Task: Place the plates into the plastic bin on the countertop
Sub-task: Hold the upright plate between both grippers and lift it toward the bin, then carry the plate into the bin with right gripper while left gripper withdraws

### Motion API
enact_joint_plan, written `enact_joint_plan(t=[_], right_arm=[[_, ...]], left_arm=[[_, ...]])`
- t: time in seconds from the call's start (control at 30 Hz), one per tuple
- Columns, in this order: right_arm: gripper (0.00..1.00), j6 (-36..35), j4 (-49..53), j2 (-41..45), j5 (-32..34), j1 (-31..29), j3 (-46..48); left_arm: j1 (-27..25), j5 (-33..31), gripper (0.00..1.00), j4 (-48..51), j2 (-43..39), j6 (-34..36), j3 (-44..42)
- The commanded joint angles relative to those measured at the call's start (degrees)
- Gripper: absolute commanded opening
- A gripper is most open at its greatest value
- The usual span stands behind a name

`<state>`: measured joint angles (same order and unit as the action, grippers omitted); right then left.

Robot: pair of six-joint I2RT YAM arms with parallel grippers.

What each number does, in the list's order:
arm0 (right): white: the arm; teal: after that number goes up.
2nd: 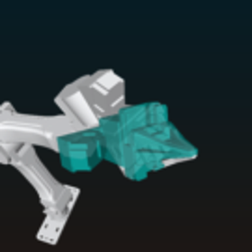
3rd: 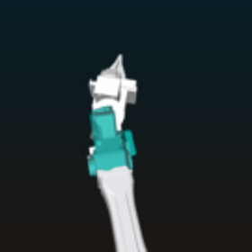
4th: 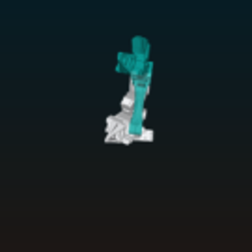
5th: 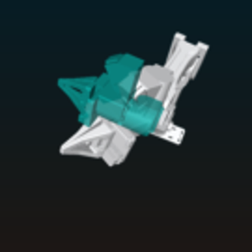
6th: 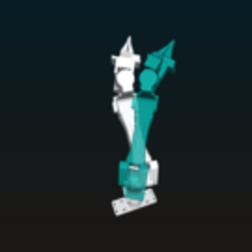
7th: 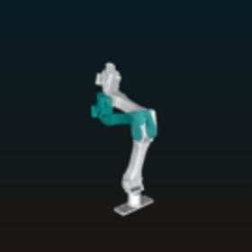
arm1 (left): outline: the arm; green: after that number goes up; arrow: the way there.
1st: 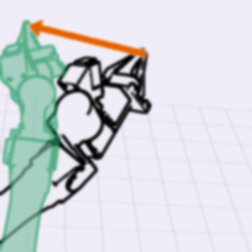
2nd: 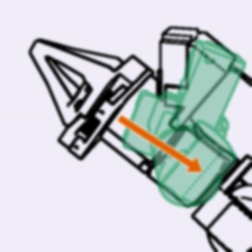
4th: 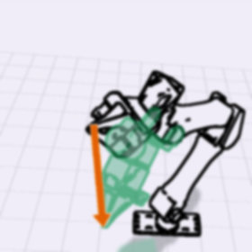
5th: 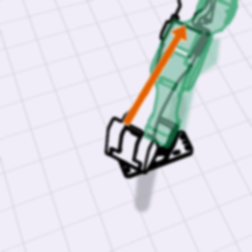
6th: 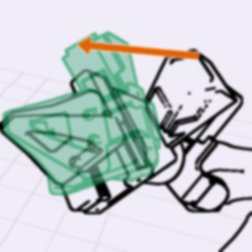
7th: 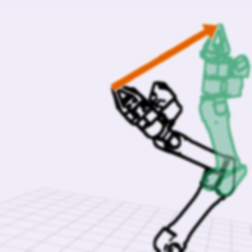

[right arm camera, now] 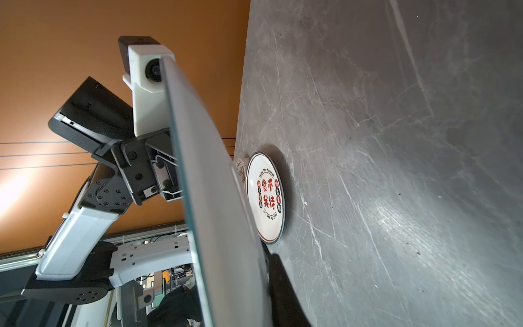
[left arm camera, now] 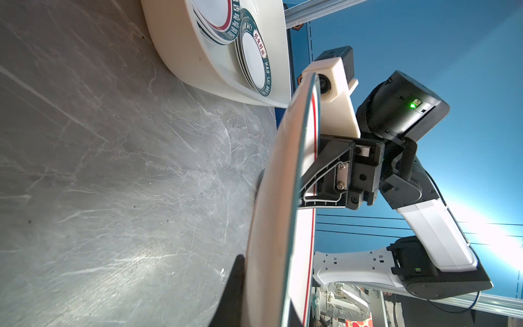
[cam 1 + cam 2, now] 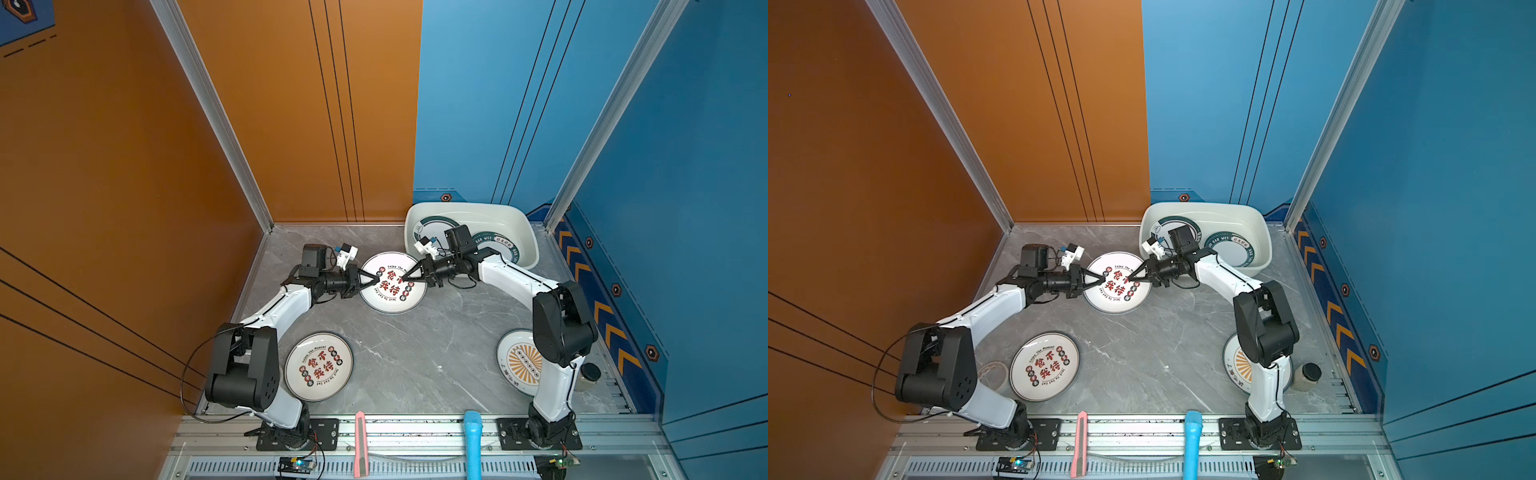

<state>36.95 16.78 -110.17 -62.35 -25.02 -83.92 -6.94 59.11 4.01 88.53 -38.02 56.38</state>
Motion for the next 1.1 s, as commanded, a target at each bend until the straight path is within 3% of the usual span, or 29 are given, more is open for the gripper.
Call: enact_joint_plan(t=[0.0, 0.1, 0.3, 0.5, 0.57, 0.63, 0.87, 1.07], right_arm=[[0.07, 2.07, -1.74, -1.01, -1.38, -1.86, -1.23], [0.03, 2.07, -1.69, -1.01, -1.13, -1.49, -1.51], [0.00, 1.38, 0.21, -0.57, 0.84, 1.53, -3.10], [0.00, -1.65, 6.67, -1.61, 2.89, 5.48, -7.74], [0.00, -1.96, 7.83, -2.04, 3.99, 6.72, -9.20], [0.00, -2.06, 8.80, -2.63, 5.50, 8.11, -10.80], [0.00, -1.42, 16.69, -8.14, 15.71, 13.01, -23.03], [0.00, 4.27, 17.17, -13.87, 22.41, 16.11, -31.48]], left_arm=[[-2.29, -0.01, 0.05, 0.36, 0.89, 2.89, 2.24], [-2.51, -0.42, 0.12, 1.05, 1.37, 3.17, 4.37], [-2.64, -2.13, 0.47, 4.25, 1.34, 4.98, 6.47], [-2.28, -3.36, 0.64, 6.36, 1.05, 6.60, 7.63], [-2.14, -3.90, 0.76, 6.36, 0.94, 6.86, 7.87], [-2.03, -4.70, 1.00, 9.31, 0.86, 7.50, 8.18], [-0.65, -8.61, 0.98, 14.16, -0.48, 10.88, 8.17], [2.14, -13.72, 0.98, 16.47, -3.35, 12.40, 6.72]])
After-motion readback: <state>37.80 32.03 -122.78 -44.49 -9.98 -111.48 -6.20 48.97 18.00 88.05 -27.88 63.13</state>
